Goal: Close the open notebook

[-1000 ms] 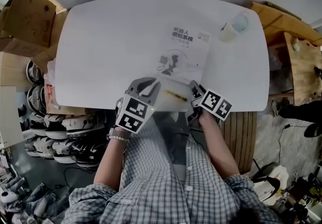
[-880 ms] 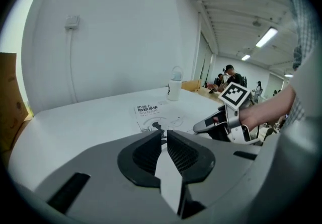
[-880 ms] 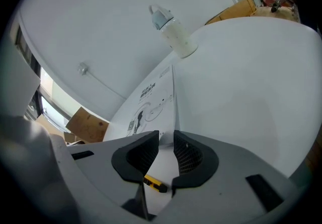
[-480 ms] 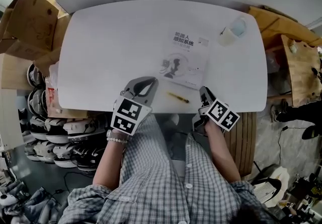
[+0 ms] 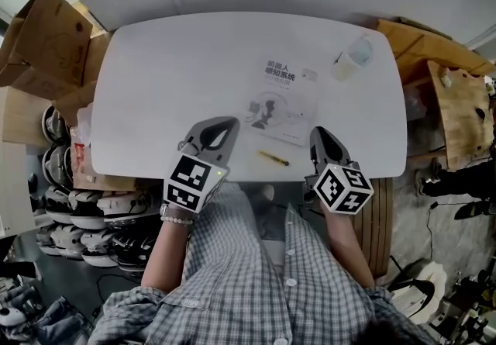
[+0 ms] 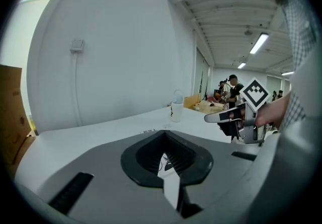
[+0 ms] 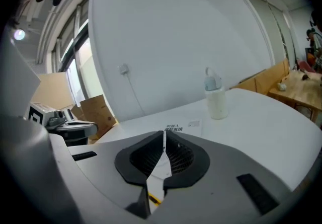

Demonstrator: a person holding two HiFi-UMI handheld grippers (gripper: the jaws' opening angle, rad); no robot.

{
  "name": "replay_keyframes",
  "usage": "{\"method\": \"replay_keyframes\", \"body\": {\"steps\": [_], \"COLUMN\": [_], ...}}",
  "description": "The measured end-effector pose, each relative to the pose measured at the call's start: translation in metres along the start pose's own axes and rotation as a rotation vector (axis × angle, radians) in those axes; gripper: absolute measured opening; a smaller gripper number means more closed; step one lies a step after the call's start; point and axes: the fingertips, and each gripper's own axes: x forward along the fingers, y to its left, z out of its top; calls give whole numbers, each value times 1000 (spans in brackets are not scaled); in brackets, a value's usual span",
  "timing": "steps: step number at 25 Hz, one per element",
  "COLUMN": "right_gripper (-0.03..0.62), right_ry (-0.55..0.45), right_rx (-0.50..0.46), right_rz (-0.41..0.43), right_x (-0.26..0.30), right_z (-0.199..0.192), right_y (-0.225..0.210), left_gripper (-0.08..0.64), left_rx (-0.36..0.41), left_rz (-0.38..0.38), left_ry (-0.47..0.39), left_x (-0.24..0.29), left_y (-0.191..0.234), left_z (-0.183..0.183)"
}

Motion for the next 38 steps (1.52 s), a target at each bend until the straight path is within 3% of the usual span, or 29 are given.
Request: {"method": "replay_keyframes", "body": {"steps": [11,20,38], "right_gripper": [27,25,25], "right_ry": [-123,-198,-175], "right_rx": [-273,-394,-469], "right_rz": [71,69,60], "right_x": [-20,-32,-32], "right_z": [58,81,84], "right_y": [43,60,71], "left_gripper": [8,8,8], "left_rx": [66,104,121], "left_rz": [-5,-20,-35], "left_ry": [-140,-238,-257], "left_x": [-22,-32,-31], "left_y": [-9,-22,-32], "left_z": [57,88,95]}}
